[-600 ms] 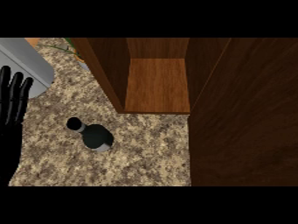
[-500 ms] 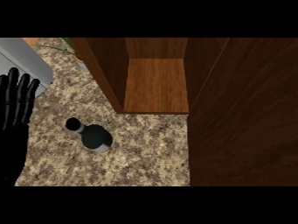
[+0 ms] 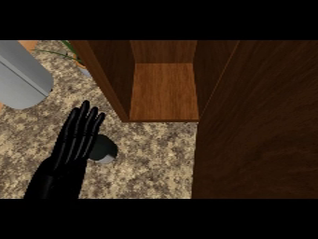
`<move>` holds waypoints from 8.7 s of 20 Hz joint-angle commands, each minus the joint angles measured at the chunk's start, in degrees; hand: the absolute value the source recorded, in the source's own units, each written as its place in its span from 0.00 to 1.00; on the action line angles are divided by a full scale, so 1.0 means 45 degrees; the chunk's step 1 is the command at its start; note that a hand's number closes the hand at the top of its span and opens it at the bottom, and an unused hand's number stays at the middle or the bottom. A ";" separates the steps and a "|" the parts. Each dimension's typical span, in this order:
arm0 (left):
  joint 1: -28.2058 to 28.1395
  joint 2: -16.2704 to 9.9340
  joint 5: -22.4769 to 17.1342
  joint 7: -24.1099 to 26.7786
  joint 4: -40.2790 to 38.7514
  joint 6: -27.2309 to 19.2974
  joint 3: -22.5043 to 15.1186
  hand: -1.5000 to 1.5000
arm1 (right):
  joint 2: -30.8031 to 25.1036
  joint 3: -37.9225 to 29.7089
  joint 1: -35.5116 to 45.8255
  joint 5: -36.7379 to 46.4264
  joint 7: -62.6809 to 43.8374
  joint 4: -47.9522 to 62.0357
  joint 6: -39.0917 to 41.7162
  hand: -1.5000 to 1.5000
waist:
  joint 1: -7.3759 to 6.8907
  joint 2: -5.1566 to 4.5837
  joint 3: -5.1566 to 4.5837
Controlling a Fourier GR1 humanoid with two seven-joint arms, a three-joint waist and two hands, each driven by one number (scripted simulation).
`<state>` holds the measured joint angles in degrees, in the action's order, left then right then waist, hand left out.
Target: Pick up the wine, place it into the cabinet and close the cabinet
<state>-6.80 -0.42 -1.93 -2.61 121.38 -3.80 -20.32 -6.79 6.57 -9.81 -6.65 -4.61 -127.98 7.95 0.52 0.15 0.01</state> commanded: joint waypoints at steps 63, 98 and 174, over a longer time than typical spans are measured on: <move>-0.0897 -0.1548 -0.3655 -0.1035 -0.1256 0.0076 0.3562 0.00 | -0.0504 -0.1539 0.2560 -0.2096 -0.6891 -0.4094 -0.0449 0.00 | -0.0061 -0.0032 -0.0005; 0.1268 -0.0572 -0.2847 0.4291 -0.9536 0.2334 0.4801 0.00 | 0.0444 -0.0120 0.2589 -0.0696 -0.7967 -0.5094 -0.0715 0.00 | -0.0013 -0.0018 -0.0005; 0.1277 -0.0854 -0.2184 0.2531 -0.4103 0.1691 0.3823 1.00 | 0.0746 -0.1084 0.2691 -0.1344 -0.8179 -0.4906 -0.0009 0.00 | -0.0041 0.0018 0.0008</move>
<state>-3.20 -5.24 -13.26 15.88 97.33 7.31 -0.58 -3.20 1.98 4.01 -6.83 -36.97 -141.92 8.32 0.03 0.22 0.06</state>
